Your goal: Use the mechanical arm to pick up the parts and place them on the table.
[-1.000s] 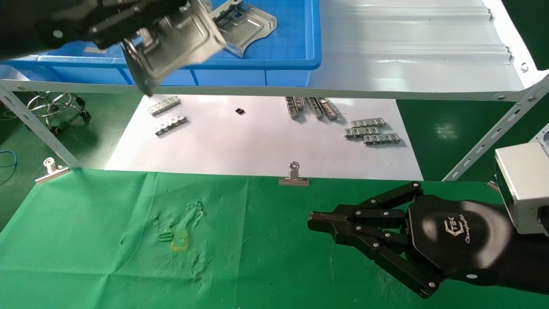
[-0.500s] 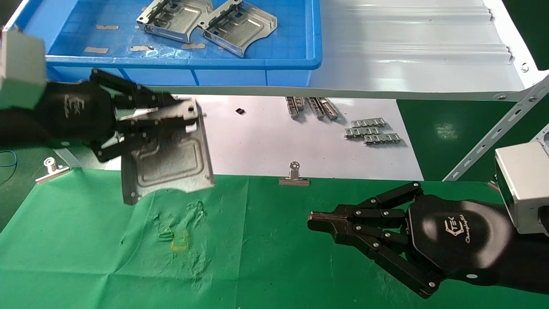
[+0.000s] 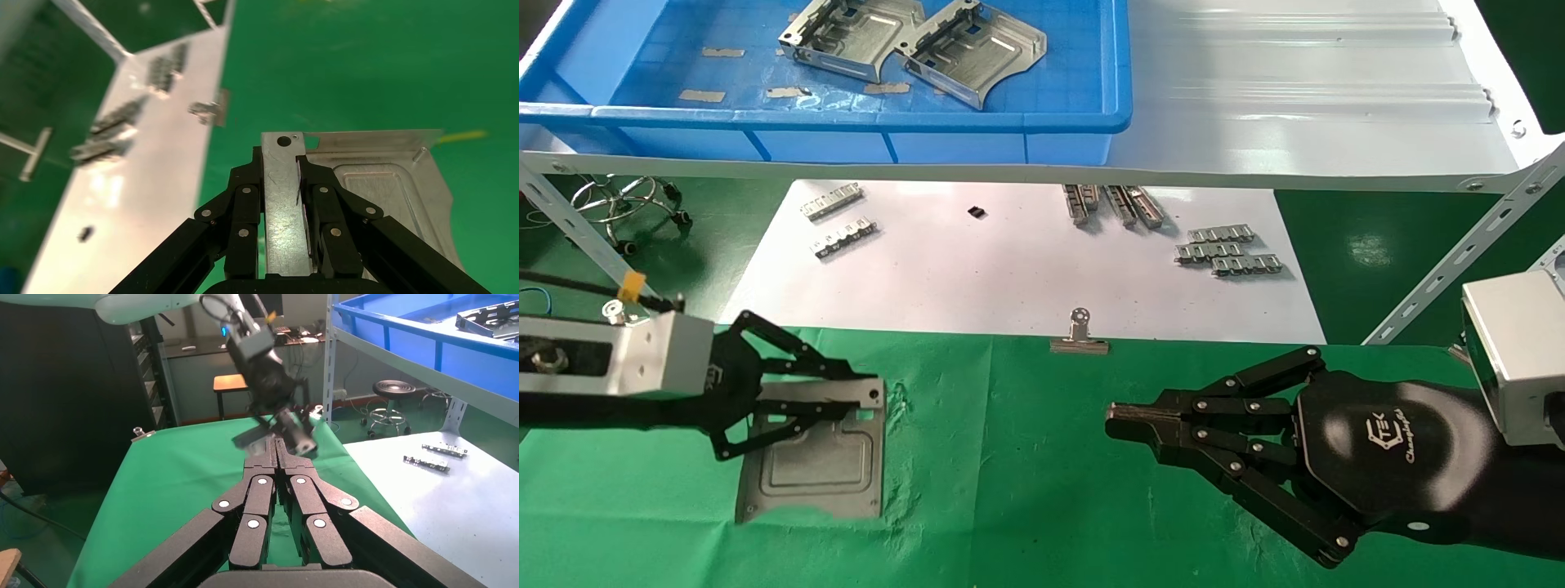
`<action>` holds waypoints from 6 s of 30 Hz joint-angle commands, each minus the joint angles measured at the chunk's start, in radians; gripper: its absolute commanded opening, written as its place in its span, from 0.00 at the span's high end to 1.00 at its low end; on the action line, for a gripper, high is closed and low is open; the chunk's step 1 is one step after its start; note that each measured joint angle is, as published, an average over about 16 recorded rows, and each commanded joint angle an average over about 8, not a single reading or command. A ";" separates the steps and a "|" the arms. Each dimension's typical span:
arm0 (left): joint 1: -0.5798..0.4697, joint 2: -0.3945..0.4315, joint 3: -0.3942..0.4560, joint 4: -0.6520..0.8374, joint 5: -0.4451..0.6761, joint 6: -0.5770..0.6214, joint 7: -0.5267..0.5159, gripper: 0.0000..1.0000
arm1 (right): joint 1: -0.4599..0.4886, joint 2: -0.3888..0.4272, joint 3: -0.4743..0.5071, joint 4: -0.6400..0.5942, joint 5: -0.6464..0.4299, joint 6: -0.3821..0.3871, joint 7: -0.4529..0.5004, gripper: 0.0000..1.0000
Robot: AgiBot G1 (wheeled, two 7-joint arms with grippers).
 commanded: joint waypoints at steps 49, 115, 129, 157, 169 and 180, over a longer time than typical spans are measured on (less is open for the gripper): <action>-0.035 0.259 0.214 0.564 -0.014 -0.049 0.464 0.00 | 0.000 0.000 0.000 0.000 0.000 0.000 0.000 1.00; -0.053 0.318 0.211 0.641 -0.015 -0.075 0.624 0.00 | 0.000 0.000 0.000 0.000 0.000 0.000 0.000 1.00; -0.006 0.225 0.124 0.457 -0.203 0.015 0.280 0.00 | 0.000 0.000 0.000 0.000 0.000 0.000 0.000 0.29; 0.239 0.069 -0.141 -0.021 -0.288 -0.026 -0.144 0.00 | 0.000 0.000 0.000 0.000 0.000 0.000 0.000 0.00; 0.354 0.001 -0.268 -0.228 -0.312 -0.049 -0.307 0.00 | 0.000 0.000 0.000 0.000 0.000 0.000 0.000 0.00; 0.460 -0.061 -0.384 -0.419 -0.334 -0.071 -0.457 0.00 | 0.000 0.000 0.000 0.000 0.000 0.000 0.000 0.00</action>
